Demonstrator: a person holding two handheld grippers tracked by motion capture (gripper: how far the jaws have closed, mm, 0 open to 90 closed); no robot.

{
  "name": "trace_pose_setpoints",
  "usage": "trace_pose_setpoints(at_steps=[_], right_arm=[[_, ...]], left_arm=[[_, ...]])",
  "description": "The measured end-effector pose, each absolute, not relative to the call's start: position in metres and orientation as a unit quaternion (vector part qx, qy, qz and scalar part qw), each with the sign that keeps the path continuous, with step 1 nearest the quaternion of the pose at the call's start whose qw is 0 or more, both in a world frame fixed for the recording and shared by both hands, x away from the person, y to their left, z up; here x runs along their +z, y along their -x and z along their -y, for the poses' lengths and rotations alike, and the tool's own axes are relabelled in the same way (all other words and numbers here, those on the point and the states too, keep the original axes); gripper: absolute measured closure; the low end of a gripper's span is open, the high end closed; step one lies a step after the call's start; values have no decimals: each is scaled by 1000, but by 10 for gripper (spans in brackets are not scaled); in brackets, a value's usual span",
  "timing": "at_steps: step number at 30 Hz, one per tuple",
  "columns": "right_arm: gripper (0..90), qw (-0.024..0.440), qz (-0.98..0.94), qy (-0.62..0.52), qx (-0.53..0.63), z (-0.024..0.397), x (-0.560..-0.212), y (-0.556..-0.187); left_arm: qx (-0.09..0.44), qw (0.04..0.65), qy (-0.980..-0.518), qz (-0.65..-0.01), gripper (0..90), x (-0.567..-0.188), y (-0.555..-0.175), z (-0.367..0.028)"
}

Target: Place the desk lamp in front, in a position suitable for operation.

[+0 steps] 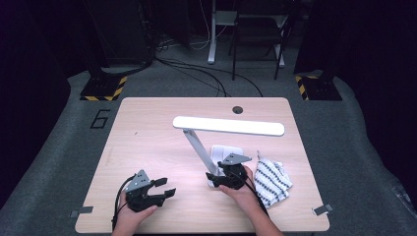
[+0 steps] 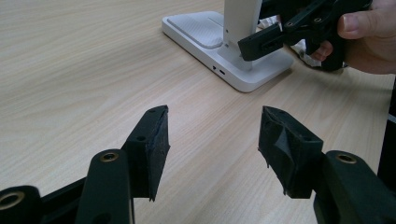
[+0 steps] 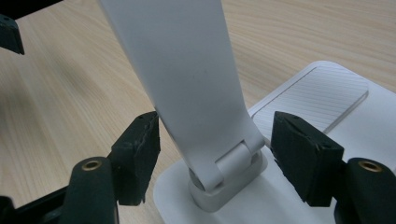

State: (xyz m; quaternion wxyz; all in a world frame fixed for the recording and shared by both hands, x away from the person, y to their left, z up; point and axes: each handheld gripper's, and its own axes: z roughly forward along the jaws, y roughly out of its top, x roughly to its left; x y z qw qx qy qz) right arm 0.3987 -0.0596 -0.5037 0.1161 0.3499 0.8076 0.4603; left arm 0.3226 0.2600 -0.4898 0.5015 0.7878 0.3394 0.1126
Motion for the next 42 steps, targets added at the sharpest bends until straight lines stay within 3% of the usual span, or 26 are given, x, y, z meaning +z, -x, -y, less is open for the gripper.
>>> trace_pose_setpoints(at_steps=[8, 10, 42], right_arm=[[363, 115, -814, -351, 449, 53, -503, -400], [411, 113, -811, -357, 449, 54, -502, -401], [421, 76, -841, -281, 455, 12, -502, -364]], left_arm=[[120, 501, -788, -337, 428, -490, -323, -261], [119, 501, -788, -337, 428, -490, -323, -261], [105, 529, -782, -312, 419, -485, -319, -260]])
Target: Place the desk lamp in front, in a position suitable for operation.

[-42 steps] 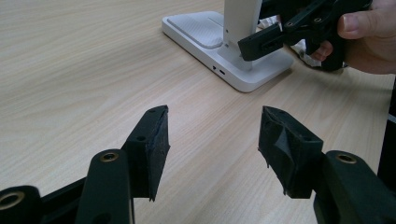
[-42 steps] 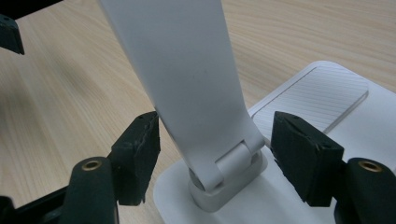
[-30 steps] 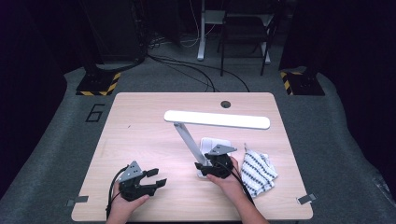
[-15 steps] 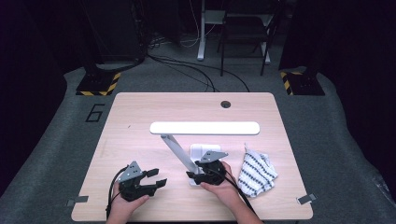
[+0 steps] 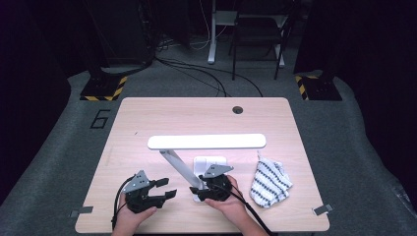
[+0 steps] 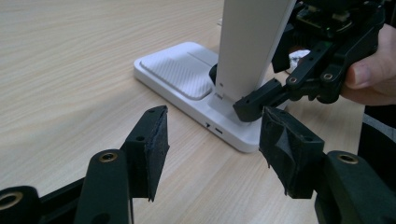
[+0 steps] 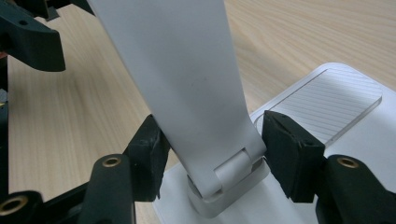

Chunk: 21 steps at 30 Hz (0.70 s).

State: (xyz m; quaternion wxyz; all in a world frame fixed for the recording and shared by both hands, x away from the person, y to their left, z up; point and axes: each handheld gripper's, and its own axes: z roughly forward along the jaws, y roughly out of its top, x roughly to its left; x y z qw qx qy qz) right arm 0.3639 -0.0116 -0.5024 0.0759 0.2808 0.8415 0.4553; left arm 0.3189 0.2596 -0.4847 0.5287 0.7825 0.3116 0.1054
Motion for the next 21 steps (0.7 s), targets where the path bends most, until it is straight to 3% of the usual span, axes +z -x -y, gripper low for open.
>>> trace_pose_setpoints(at_steps=[21], right_arm=[[413, 66, -844, -272, 457, -12, -502, -350]], left_arm=[[85, 556, -782, -269, 408, -474, -314, -252]])
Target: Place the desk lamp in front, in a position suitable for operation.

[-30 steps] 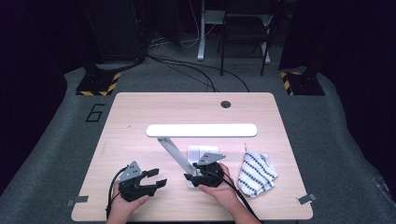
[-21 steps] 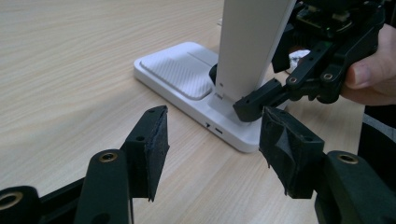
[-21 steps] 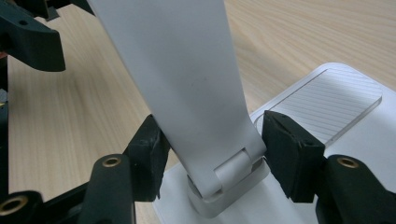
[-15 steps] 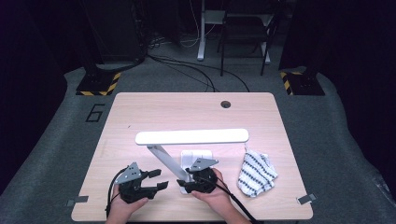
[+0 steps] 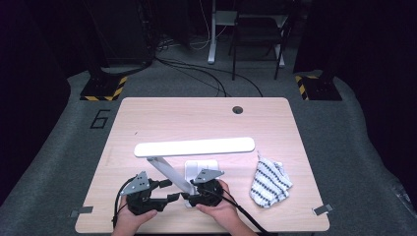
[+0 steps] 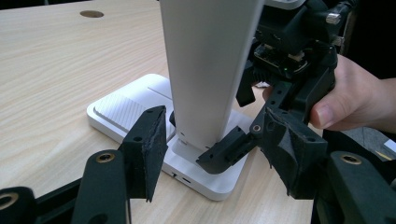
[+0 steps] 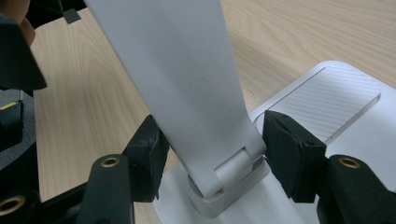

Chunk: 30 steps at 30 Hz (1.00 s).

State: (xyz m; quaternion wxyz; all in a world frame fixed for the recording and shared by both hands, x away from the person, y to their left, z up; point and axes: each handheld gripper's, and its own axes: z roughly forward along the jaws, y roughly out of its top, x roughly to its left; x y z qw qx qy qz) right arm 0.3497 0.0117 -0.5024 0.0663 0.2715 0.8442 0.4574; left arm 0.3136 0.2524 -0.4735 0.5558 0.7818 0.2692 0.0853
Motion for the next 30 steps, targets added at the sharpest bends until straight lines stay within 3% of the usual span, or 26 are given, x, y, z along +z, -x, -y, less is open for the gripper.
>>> trace_pose_setpoints(at_steps=[7, 12, 20, 23, 26, 30], right_arm=[[340, 73, -836, -275, 469, 4, -490, -342], [337, 87, -824, -267, 491, 25, -476, -330], [338, 158, -824, -265, 475, 69, -462, -314], [338, 171, -817, -274, 477, 85, -459, -310], [337, 192, -808, -288, 477, 106, -458, -310], [330, 199, -783, -336, 483, 138, -460, -314]], left_arm=[[80, 565, -776, -267, 407, -470, -316, -244], [86, 563, -776, -271, 408, -469, -319, -236], [90, 569, -768, -279, 422, -469, -325, -229], [100, 566, -769, -281, 452, -469, -326, -228], [106, 563, -772, -276, 538, -468, -327, -230], [113, 562, -773, -272, 541, -468, -327, -229]])
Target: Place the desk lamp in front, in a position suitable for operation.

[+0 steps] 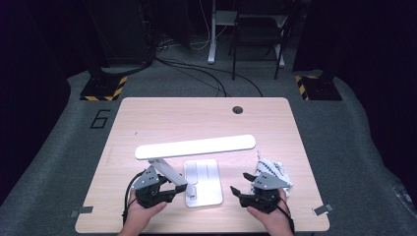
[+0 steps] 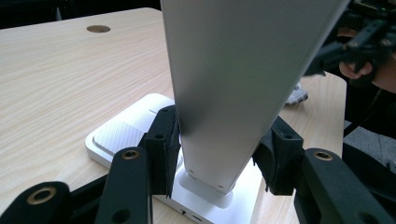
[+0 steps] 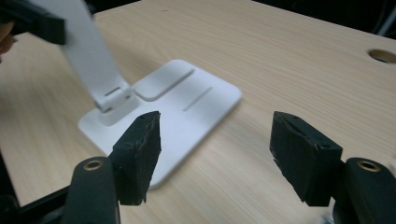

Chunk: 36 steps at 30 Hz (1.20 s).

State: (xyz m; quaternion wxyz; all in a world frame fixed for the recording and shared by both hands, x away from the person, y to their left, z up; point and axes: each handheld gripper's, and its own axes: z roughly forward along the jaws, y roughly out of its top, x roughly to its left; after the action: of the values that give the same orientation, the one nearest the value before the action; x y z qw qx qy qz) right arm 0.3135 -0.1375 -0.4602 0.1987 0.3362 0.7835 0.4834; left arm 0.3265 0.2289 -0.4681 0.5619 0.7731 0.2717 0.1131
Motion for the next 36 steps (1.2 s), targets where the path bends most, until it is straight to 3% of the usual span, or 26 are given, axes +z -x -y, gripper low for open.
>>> trace_pose_setpoints(at_steps=[8, 15, 23, 32, 36], right_arm=[[329, 250, -759, -407, 443, 187, -474, -318], [329, 272, -787, -418, 363, 195, -499, -331], [326, 227, -772, -466, 367, 208, -518, -344], [230, 245, -776, -461, 354, 207, -521, -346], [214, 233, -770, -474, 357, 208, -523, -348]], left_arm=[[104, 559, -781, -260, 544, -467, -327, -233], [98, 566, -779, -251, 544, -468, -326, -237], [93, 567, -782, -242, 544, -469, -322, -244], [86, 570, -781, -241, 544, -470, -319, -246], [90, 578, -773, -244, 541, -472, -319, -245]])
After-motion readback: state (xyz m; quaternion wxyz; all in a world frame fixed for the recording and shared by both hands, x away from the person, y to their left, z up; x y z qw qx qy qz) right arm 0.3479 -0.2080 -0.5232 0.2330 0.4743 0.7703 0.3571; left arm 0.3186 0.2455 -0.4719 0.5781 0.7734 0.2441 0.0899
